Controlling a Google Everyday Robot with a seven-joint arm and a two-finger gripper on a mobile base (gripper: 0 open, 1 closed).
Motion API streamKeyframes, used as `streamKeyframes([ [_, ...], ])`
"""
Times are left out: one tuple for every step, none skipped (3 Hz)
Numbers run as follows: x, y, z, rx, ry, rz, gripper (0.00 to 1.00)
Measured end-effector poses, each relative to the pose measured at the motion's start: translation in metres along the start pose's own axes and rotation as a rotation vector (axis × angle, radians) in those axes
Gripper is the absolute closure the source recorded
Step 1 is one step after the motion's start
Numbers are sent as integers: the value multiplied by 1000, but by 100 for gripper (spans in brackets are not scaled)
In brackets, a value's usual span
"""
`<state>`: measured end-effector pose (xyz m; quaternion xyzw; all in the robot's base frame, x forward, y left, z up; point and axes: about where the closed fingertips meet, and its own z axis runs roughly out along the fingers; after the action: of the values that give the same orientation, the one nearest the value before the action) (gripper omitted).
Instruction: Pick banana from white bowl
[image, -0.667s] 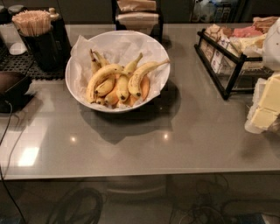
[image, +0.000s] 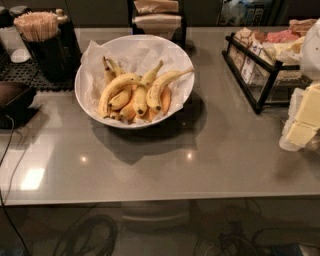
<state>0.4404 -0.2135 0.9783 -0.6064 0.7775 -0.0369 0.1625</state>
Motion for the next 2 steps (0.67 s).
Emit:
streamKeyframes([
  [-49, -24, 5, 12, -87, -93, 0],
  [-129, -58, 15, -11, -223, -239, 0],
])
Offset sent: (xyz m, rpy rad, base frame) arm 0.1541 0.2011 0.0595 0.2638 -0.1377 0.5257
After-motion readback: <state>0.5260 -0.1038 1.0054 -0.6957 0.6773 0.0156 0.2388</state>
